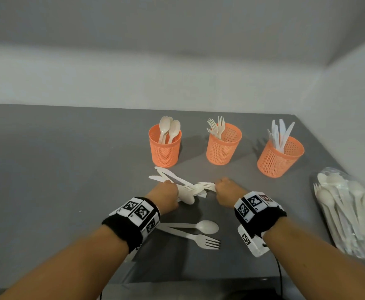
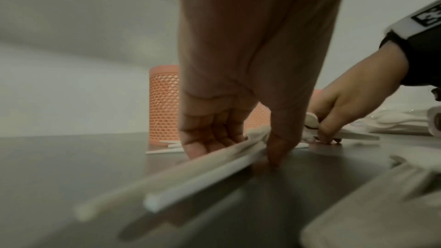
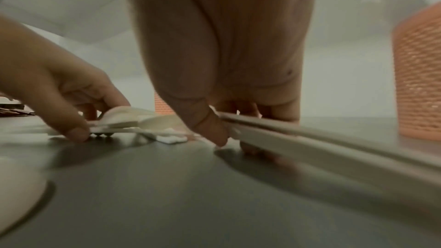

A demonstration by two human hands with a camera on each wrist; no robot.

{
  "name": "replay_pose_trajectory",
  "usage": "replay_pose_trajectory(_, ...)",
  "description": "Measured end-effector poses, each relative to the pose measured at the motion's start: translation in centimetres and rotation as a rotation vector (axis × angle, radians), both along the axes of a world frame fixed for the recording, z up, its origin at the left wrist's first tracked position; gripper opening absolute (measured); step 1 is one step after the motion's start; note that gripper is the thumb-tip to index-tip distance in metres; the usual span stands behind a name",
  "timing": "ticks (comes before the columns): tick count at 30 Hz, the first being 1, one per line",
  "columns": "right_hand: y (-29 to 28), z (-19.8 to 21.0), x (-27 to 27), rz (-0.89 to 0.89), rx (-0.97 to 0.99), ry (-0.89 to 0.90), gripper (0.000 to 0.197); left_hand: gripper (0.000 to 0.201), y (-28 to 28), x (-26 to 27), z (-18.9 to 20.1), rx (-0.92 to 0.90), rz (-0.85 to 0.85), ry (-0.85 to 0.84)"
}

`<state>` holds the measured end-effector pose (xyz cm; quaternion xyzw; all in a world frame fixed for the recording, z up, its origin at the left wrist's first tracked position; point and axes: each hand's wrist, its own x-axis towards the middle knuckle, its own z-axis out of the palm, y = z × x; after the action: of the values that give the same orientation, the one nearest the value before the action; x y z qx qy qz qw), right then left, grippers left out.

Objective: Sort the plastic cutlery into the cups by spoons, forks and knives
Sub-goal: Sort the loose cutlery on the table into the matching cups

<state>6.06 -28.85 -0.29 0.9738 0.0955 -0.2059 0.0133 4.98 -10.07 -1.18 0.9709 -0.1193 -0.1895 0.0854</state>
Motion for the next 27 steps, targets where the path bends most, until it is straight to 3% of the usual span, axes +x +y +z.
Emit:
replay_pose_trajectory(5,-2.2,0.6,-0.3,-0.201,0.228,-0.008,0.028,0.033,-0.7,-0.7,0.3,-0.085,-0.027,0.051)
replay_pose_trajectory(8,-2.5,1.0,-0.6,-0.361,0.573,-0.064,0.024,0.027,-0.9,-0.7,1.4,-0.235,-0.024,0.016)
replay_pose_trajectory(11,-1.8,1.9,-1.0,-0.48,0.992,-0.094,0.007,0.02,-1.3,-0.4,2.9,-0.417,-0.004,0.036)
replay_pose_trajectory(12,-1.6,2.2,-1.1,-0.494,1.061,-0.066,0.012,0.018,-1.4,-0.3,3.3,-0.475,0.014,0.071)
replay_pose_trajectory(17,-0.5,2.0,-0.6,-0.396,1.233,0.123,0.041,0.024,-1.7,-0.6,4.9,-0.678,0.102,0.218)
replay_pose_trajectory(22,1.4,1.9,-0.3,-0.275,1.424,0.166,0.016,0.02,-1.6,-1.2,5.8,-0.911,0.114,0.272)
replay_pose_trajectory(25,1.9,2.4,-0.3,-0.327,1.372,0.085,0.008,0.027,-0.9,-1.2,5.7,-1.001,0.16,0.206)
replay_pose_trajectory(27,1.8,3.2,-0.1,-0.413,1.223,-0.047,0.025,0.033,-0.4,-1.1,5.7,-1.054,0.208,0.124)
